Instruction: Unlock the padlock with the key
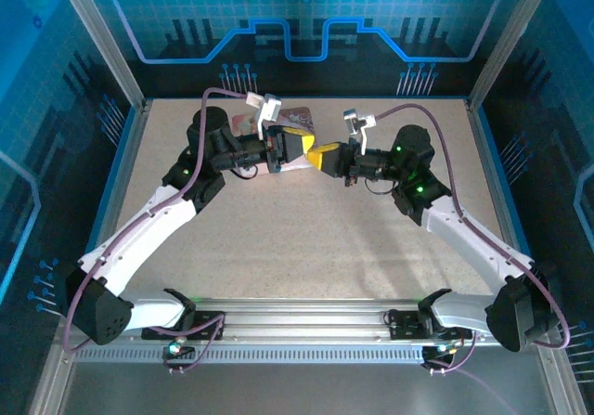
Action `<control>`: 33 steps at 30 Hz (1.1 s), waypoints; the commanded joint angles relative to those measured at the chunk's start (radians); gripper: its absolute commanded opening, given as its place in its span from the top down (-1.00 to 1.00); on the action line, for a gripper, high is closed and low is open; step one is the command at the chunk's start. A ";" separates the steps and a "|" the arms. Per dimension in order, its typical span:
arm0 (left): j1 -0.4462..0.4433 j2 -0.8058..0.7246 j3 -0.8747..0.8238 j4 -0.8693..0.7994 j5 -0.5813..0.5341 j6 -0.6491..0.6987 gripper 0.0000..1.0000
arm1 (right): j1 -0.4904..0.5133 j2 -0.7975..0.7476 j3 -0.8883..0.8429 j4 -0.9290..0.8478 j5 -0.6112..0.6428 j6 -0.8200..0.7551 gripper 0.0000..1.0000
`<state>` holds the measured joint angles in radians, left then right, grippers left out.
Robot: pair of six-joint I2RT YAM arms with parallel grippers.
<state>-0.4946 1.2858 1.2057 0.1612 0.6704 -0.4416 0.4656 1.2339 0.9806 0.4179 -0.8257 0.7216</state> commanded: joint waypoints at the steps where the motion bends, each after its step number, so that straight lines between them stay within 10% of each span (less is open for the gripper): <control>1: 0.001 0.002 0.013 0.000 0.014 0.026 1.00 | 0.008 -0.029 0.031 -0.036 0.015 -0.032 0.96; 4: 0.002 0.000 0.018 -0.002 0.006 0.025 0.92 | 0.008 -0.040 0.031 -0.077 0.025 -0.060 0.99; 11: 0.015 -0.012 0.034 -0.051 -0.074 0.034 0.05 | -0.002 -0.082 0.016 -0.270 0.084 -0.155 1.00; 24: 0.039 0.162 0.143 -0.369 -0.521 0.205 -0.96 | -0.068 -0.236 -0.040 -0.760 0.355 -0.338 1.00; 33: 0.039 0.489 0.382 -0.517 -0.601 0.259 -0.98 | -0.096 -0.293 -0.072 -0.940 0.502 -0.339 1.00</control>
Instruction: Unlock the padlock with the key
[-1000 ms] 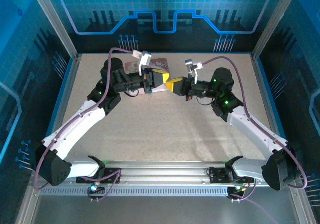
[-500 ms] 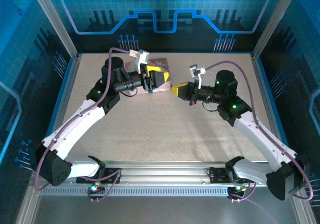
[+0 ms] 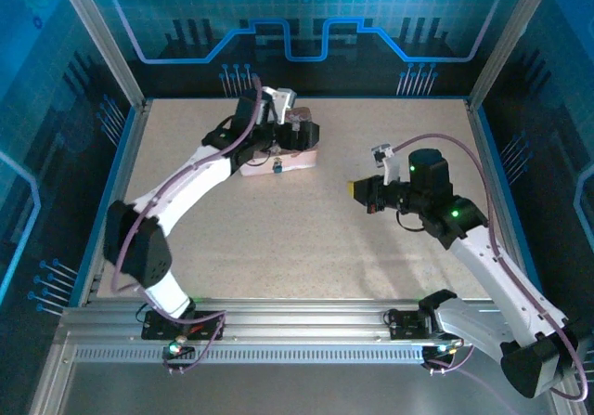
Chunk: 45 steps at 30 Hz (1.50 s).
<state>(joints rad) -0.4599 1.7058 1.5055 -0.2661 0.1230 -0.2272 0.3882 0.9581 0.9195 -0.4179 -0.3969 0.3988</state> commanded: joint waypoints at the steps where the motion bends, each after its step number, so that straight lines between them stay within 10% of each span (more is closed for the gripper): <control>1: 0.004 0.102 0.113 -0.108 -0.053 0.045 -0.97 | -0.018 -0.020 -0.014 -0.114 0.085 -0.013 1.00; 17: 0.002 0.573 0.636 -0.445 -0.024 0.092 -0.98 | -0.094 -0.068 -0.108 -0.136 0.090 0.040 1.00; 45: -0.128 0.556 0.495 -0.471 -0.132 0.168 -0.98 | -0.284 -0.102 -0.112 -0.191 -0.015 0.052 1.00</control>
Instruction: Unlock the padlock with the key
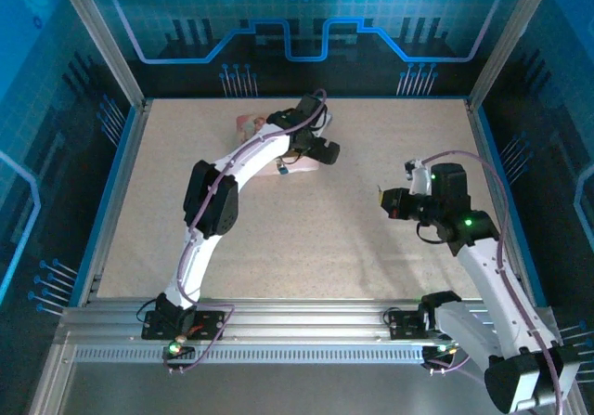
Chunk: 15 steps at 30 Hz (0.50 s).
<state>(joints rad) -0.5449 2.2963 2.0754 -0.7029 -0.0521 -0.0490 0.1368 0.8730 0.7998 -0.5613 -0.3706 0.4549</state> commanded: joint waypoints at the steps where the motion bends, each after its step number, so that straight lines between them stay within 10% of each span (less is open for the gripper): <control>1: -0.051 -0.055 -0.098 -0.025 0.045 -0.014 -0.98 | -0.046 -0.020 0.010 -0.058 -0.046 -0.007 1.00; 15: -0.205 -0.286 -0.425 0.114 0.005 -0.111 -0.98 | -0.147 -0.023 0.020 -0.108 -0.081 -0.035 1.00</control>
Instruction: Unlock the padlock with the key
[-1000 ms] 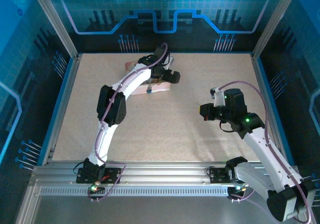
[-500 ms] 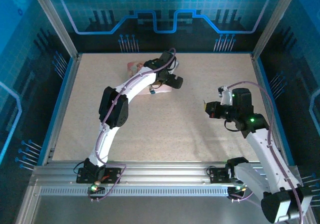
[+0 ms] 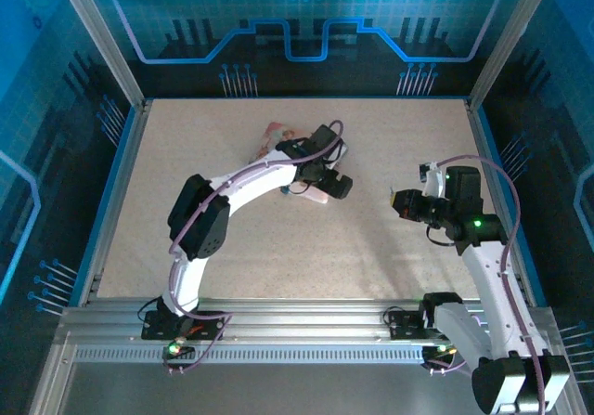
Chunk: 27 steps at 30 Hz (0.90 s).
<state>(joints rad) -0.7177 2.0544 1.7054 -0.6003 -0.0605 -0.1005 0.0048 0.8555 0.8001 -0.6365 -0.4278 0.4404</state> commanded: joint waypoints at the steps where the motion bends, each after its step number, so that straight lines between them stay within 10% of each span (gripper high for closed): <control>1: -0.043 -0.059 -0.075 0.026 0.013 -0.072 -0.98 | -0.014 -0.006 0.021 -0.032 -0.025 -0.022 1.00; 15: -0.058 -0.156 -0.077 0.091 0.065 -0.137 -0.98 | -0.013 0.007 -0.015 0.007 -0.083 -0.003 1.00; 27: 0.071 -0.497 -0.436 0.248 0.098 -0.174 -0.98 | 0.089 0.092 -0.025 0.108 -0.097 0.027 1.00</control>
<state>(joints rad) -0.6750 1.6180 1.3468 -0.4000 0.0063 -0.2413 0.0616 0.9295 0.7807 -0.5762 -0.5060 0.4488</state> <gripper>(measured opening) 0.989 0.051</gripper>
